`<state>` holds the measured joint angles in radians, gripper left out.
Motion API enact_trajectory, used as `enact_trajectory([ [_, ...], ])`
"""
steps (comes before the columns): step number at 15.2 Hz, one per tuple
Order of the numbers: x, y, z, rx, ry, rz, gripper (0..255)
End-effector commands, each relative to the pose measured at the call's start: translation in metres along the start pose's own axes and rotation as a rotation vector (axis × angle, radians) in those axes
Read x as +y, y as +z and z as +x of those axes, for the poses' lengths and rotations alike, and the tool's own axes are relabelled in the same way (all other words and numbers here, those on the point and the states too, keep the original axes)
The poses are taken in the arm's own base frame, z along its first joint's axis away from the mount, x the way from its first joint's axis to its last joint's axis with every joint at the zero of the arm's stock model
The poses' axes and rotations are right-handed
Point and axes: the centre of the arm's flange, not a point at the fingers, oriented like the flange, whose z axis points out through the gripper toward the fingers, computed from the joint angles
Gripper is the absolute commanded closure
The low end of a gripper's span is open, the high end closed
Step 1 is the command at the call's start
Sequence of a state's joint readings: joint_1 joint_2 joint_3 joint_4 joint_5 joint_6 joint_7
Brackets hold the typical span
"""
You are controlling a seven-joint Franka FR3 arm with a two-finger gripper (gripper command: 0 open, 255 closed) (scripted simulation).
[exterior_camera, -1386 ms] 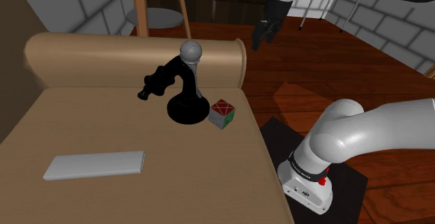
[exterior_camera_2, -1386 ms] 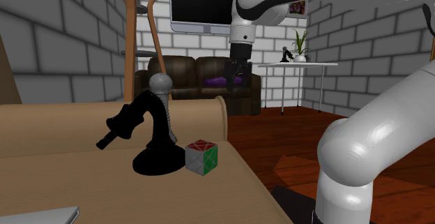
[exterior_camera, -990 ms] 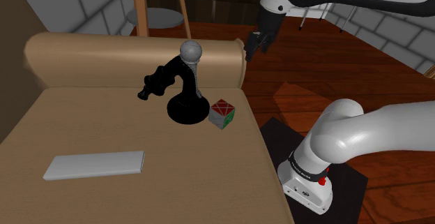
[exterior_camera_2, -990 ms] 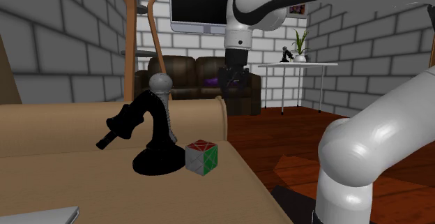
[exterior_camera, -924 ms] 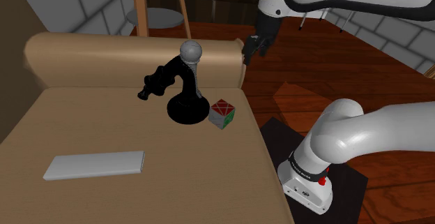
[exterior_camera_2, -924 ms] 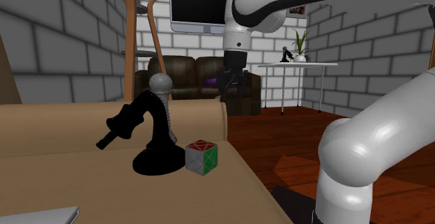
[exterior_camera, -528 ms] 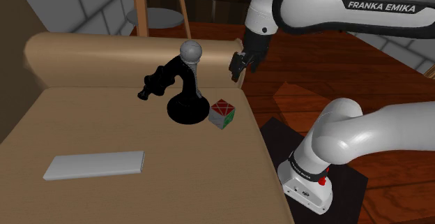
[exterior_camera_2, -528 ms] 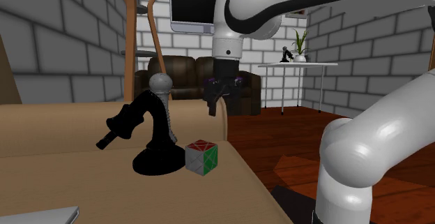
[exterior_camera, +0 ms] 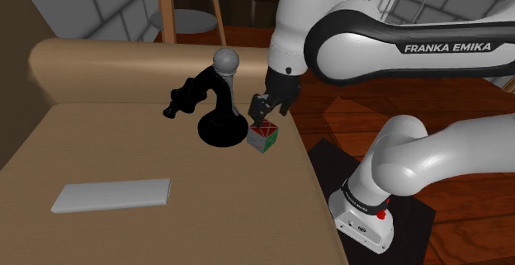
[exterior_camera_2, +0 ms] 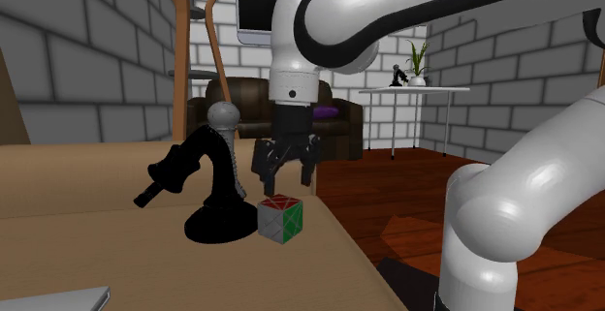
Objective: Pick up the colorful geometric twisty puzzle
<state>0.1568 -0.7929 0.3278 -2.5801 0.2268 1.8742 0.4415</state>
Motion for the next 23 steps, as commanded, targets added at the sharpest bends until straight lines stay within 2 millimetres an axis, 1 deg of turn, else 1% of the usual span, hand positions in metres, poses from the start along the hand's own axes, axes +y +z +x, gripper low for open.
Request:
enact_trajectory([
  [1,-0.017,0.009,-0.002,-0.005,0.012,0.005,0],
  [8,-0.016,0.045,-0.004,-0.005,0.012,0.005,0],
  [10,-0.016,0.049,-0.004,-0.005,0.012,0.005,0],
  [11,-0.016,0.048,-0.004,-0.005,0.012,0.005,255],
  [20,-0.016,0.049,-0.004,-0.005,0.012,0.005,255],
  [23,-0.016,0.033,-0.003,-0.005,0.012,0.005,255],
])
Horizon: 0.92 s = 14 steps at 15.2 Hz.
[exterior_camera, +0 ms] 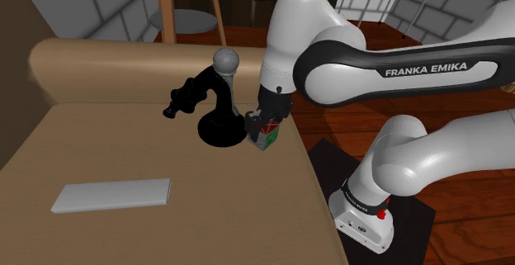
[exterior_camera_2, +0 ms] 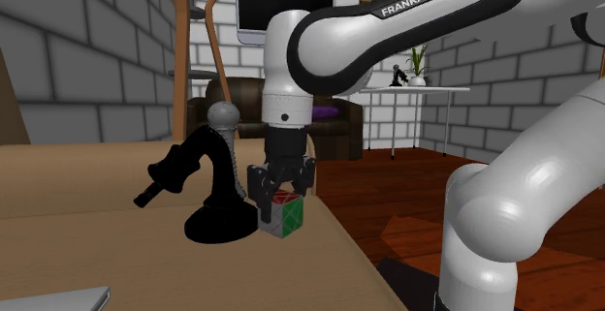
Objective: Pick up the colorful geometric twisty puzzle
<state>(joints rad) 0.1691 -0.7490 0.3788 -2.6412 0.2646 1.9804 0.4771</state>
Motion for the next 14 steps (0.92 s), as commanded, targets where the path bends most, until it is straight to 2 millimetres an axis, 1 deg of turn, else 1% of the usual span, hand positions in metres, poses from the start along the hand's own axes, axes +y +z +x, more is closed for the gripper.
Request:
enact_trajectory([
  [1,-0.001,-0.010,0.000,0.000,0.000,0.000,255],
  [12,-0.002,-0.068,0.004,0.000,0.000,0.000,255],
  [14,-0.002,-0.069,0.004,0.000,0.000,0.000,255],
])
